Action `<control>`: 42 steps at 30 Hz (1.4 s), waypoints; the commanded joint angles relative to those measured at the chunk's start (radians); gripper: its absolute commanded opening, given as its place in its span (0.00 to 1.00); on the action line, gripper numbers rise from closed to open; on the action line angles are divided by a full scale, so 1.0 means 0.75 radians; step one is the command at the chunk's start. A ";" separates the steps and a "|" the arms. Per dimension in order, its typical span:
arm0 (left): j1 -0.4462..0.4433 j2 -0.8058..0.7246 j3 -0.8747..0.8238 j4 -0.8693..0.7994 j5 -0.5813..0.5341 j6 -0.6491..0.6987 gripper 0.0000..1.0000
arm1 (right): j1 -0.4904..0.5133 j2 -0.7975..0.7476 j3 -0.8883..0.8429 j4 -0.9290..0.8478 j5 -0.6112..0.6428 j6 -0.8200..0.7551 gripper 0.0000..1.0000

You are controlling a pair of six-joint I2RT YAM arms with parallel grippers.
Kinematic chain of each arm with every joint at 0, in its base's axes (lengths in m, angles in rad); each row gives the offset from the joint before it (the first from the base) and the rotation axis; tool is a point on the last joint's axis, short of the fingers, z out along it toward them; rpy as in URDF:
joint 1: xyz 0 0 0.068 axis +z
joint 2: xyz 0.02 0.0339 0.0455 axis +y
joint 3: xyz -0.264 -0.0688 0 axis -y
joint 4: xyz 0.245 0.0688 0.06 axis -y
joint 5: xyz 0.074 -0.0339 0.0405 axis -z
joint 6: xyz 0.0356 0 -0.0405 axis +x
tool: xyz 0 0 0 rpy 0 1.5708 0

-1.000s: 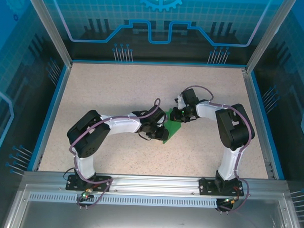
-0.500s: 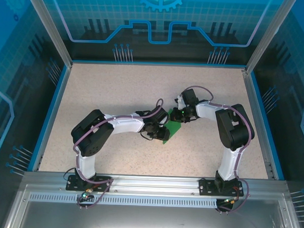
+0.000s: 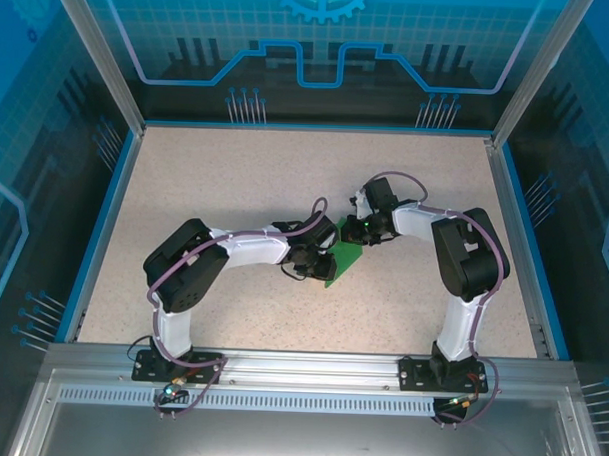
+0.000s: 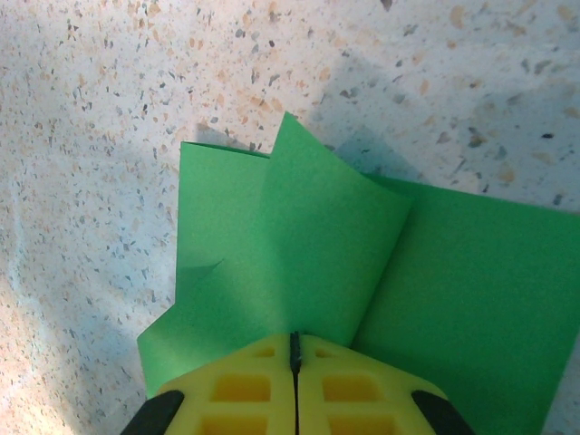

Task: Fold a paper plane with a square sheet of paper (pick it up from the middle)
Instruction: Fourth fold the wing at the center of the table.

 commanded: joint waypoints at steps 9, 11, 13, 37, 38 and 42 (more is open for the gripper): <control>-0.001 0.053 0.013 -0.072 -0.048 0.038 0.15 | -0.024 0.042 -0.015 -0.047 0.041 -0.029 0.06; -0.001 0.057 0.015 -0.074 -0.049 0.038 0.15 | -0.024 0.039 -0.011 -0.049 0.039 -0.028 0.06; -0.001 0.063 0.018 -0.074 -0.047 0.042 0.14 | -0.023 0.030 -0.009 -0.052 0.040 -0.028 0.06; -0.002 0.106 0.006 -0.046 -0.053 0.093 0.12 | -0.039 -0.223 -0.262 0.303 -0.400 0.305 0.09; -0.001 0.106 0.005 -0.041 -0.051 0.094 0.12 | -0.036 -0.213 -0.278 0.340 -0.408 0.337 0.08; -0.002 0.106 -0.001 -0.032 -0.051 0.100 0.11 | 0.000 -0.157 -0.350 0.464 -0.424 0.421 0.06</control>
